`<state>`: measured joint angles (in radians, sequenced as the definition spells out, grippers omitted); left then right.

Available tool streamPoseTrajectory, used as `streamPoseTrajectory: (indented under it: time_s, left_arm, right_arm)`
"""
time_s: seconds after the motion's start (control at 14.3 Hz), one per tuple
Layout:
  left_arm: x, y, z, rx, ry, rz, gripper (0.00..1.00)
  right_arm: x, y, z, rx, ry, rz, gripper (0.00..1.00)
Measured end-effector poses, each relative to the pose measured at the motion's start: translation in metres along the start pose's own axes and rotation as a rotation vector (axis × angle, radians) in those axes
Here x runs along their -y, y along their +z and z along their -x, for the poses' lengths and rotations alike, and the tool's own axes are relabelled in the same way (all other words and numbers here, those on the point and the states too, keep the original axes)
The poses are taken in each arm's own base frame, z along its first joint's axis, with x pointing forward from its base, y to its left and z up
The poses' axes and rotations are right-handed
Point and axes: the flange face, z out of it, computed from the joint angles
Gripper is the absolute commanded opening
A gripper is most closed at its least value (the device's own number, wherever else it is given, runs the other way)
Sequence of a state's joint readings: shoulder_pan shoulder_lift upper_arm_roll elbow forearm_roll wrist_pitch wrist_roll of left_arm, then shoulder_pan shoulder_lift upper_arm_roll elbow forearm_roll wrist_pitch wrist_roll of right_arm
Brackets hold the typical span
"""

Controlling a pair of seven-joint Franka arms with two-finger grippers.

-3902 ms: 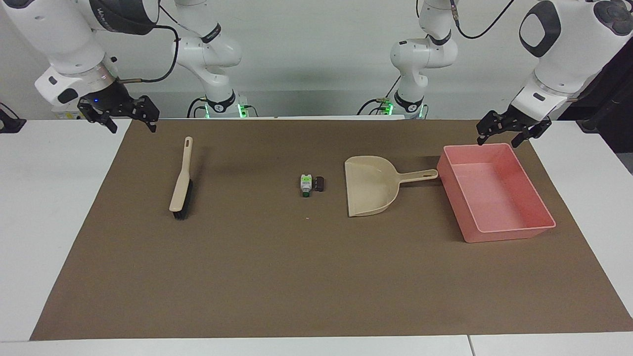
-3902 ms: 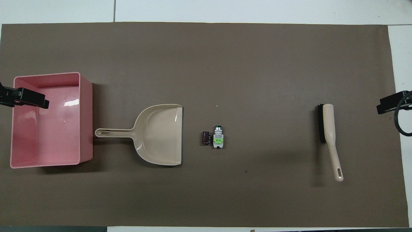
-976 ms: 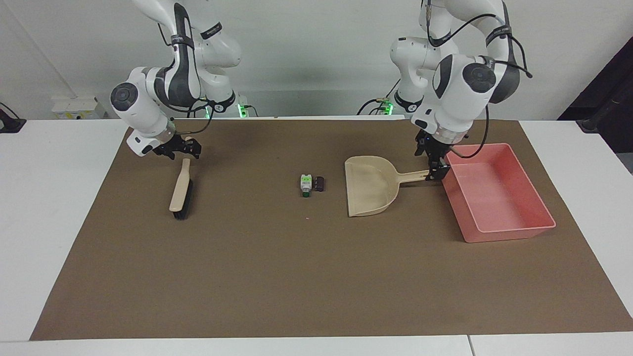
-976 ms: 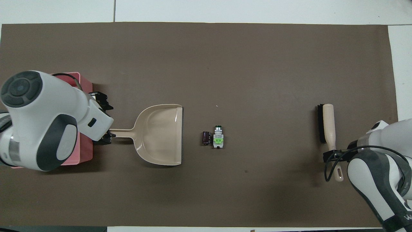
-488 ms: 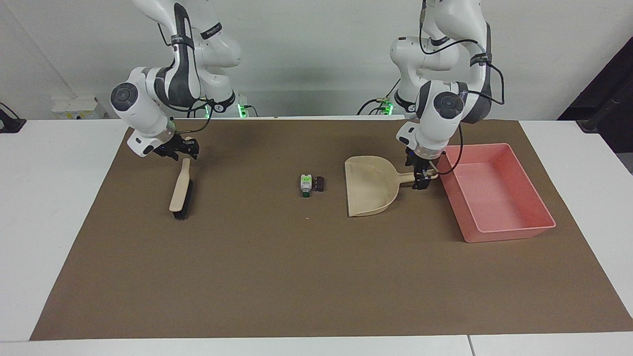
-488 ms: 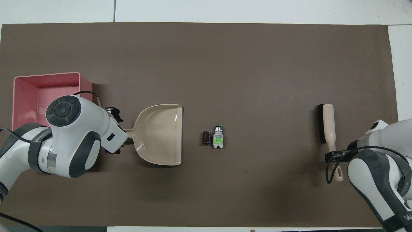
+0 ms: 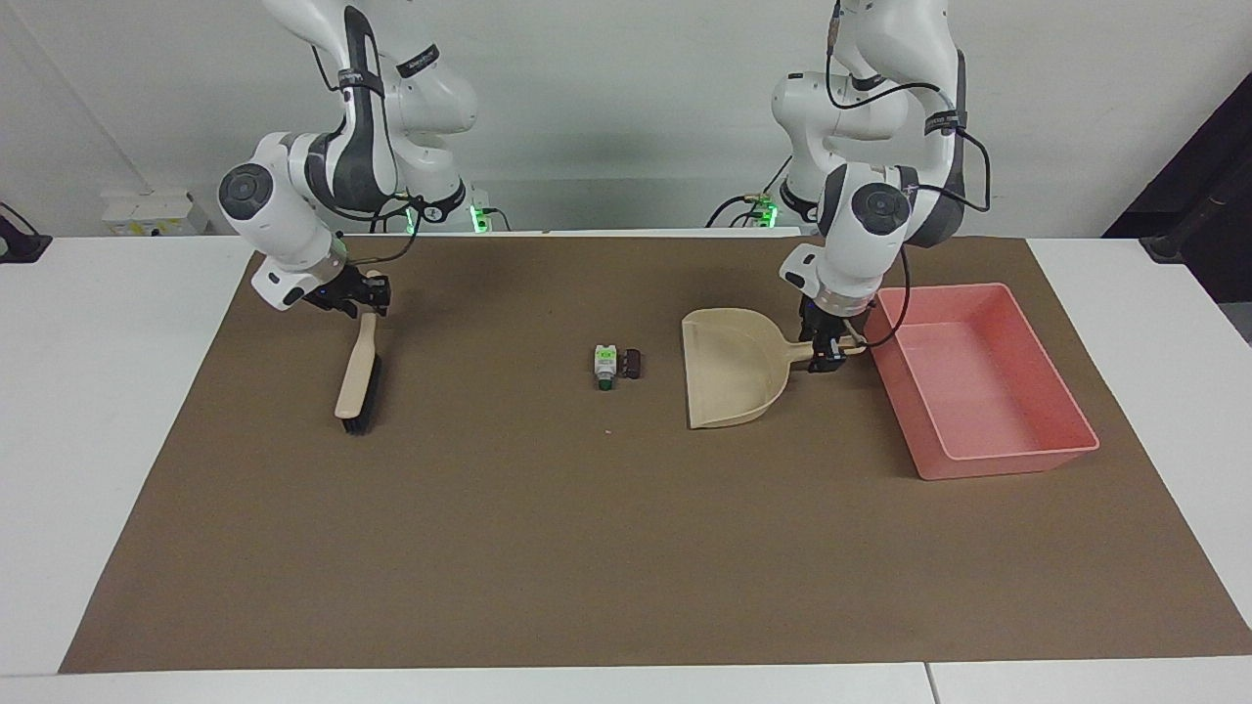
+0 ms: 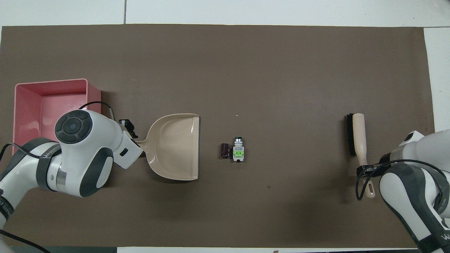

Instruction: Clean e-waste and dump in bin

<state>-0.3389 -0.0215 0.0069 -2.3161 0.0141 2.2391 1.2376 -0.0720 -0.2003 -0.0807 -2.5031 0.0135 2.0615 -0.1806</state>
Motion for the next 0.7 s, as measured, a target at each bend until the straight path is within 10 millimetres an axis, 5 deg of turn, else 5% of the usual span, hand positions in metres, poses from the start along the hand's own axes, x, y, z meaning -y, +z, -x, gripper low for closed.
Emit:
streamPoseTrajectory:
  time_s: [0.21,0.42,0.56,0.7]
  left_arm:
    - [0.000,0.000,0.000,-0.001,0.000,-0.002,0.01]
    - [0.000,-0.001,-0.002,-0.001,0.004,-0.005,0.00]
    - [0.002,-0.007,-0.004,-0.001,0.007,-0.007,0.00]
    - [0.007,-0.021,-0.006,0.003,0.007,0.005,0.00]
  right_arm:
    - [0.000,0.000,0.000,0.000,0.000,0.000,0.49]
    - [0.000,0.000,0.000,0.000,0.000,0.000,0.44]
    - [0.000,0.000,0.000,0.000,0.000,0.000,0.33]
    - [0.000,0.000,0.000,0.000,0.000,0.000,0.11]
